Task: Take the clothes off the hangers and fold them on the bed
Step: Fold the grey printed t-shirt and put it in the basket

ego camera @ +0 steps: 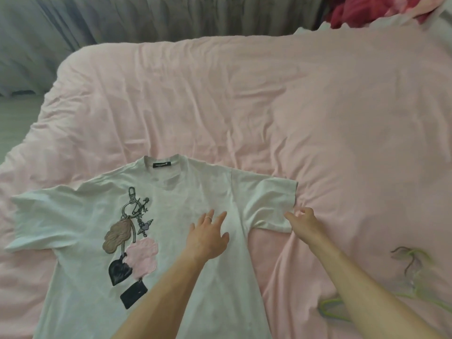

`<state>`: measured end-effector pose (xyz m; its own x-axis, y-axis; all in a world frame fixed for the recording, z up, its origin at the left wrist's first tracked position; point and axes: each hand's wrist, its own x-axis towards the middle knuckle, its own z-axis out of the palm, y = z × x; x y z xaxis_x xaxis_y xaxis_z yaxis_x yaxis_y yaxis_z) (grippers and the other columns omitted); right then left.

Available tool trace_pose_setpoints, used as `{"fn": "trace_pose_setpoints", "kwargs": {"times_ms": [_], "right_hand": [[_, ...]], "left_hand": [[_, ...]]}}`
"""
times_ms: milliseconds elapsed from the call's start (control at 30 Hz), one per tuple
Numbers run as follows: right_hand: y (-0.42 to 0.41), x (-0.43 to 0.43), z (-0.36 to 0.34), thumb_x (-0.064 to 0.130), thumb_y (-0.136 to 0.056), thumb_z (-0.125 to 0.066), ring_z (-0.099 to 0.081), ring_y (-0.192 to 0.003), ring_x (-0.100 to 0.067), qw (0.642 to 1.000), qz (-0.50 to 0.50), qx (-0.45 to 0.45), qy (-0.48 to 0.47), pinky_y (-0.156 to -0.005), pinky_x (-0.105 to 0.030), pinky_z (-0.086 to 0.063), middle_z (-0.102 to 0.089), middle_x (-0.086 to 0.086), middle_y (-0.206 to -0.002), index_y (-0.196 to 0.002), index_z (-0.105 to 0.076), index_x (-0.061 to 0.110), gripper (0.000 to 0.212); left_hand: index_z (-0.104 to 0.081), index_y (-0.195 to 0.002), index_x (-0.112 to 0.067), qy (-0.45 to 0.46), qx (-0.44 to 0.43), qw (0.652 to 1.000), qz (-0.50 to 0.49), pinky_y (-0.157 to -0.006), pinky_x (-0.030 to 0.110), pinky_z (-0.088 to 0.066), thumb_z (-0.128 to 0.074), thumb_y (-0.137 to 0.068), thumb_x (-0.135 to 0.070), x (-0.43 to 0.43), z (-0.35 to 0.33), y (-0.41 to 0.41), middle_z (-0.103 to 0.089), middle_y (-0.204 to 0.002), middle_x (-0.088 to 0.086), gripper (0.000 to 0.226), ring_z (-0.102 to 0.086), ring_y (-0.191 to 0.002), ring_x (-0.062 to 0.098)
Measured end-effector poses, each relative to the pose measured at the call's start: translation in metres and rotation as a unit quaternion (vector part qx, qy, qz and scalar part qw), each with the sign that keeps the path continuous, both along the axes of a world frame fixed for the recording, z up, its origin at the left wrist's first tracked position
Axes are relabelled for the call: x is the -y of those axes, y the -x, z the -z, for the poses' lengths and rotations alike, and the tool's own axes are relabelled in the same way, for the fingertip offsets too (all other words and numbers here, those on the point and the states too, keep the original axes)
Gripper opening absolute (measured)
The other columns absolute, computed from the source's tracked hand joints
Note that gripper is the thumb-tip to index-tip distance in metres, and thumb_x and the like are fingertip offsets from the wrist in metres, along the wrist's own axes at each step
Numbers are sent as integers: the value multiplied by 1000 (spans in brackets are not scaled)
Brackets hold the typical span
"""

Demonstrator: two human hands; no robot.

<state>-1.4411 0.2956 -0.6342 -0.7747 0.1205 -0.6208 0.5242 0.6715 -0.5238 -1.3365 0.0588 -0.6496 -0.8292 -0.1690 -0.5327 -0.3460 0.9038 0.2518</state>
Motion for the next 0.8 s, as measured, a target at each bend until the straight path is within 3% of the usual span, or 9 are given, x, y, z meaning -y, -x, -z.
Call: {"fn": "trace_pose_setpoints", "kwargs": {"times_ms": [67,167,233,333,467,533,600,700,800], "right_hand": [[14,-2,11,41,-89,-67,-54,-124,-30,999,30,-3,18,-97,-35,-40,-54,-10,-140,-143,-41,8,69],[40,-4,33,26,-87,-73,-68,-91,-21,990,80,-5,113,-85,-34,-52,-71,-5,-108,-107,-66,6,29],[54,-3,46,22,-86,-75,-73,-82,-21,979,99,7,176,-83,-39,-59,-77,-4,-92,-100,-73,7,21],[71,2,57,26,-82,-80,-75,-83,-24,967,127,22,219,-80,-39,-61,-77,-6,-92,-99,-75,10,24],[88,12,74,46,-51,-90,-74,-87,-27,949,186,56,249,-83,-45,-61,-77,-4,-95,-102,-73,13,63],[92,18,78,39,-62,-88,-73,-89,-26,953,174,45,244,-84,-43,-60,-76,-2,-92,-98,-74,14,46],[89,21,76,35,-82,-78,-71,-93,-23,975,99,-14,198,-81,-34,-55,-74,4,-87,-95,-73,17,23],[79,22,76,42,-95,-63,-67,-101,-29,988,-23,-97,120,-81,-31,-46,-73,-3,-101,-111,-65,13,33],[82,12,79,36,-103,-49,-63,-104,-43,986,-39,-159,34,-79,-38,-44,-68,-24,-110,-115,-54,4,35]], "left_hand": [[-4,-159,-38,6,-7,1000,0,-123,51,-13,-36,-102,-49,-8,8,12,-2,-168,3,65,-2,-154,26],[2,-159,-39,16,-15,1000,-6,-123,52,-8,-30,-103,-52,-19,23,34,6,-168,0,65,5,-155,24],[6,-158,-38,28,-28,999,-21,-124,52,-2,-26,-103,-54,-22,33,48,11,-167,-2,66,11,-154,23],[15,-156,-38,50,-35,997,-50,-123,50,9,-20,-103,-58,-23,49,63,23,-164,-5,67,23,-151,21],[18,-153,-46,49,-12,997,-60,-122,52,12,-19,-100,-63,-21,69,70,30,-162,-3,67,29,-149,25],[16,-153,-48,46,-12,997,-67,-120,53,14,-18,-100,-64,-25,77,73,33,-161,-4,65,31,-148,25],[15,-153,-48,44,-13,996,-81,-119,54,17,-16,-99,-65,-32,82,76,35,-159,-6,65,34,-146,26],[16,-153,-49,54,-15,994,-96,-119,55,18,-15,-98,-67,-40,89,78,35,-160,-6,65,33,-147,27],[19,-151,-52,48,-22,994,-100,-119,54,17,-14,-98,-67,-42,93,78,36,-159,-8,64,33,-147,26]]}}
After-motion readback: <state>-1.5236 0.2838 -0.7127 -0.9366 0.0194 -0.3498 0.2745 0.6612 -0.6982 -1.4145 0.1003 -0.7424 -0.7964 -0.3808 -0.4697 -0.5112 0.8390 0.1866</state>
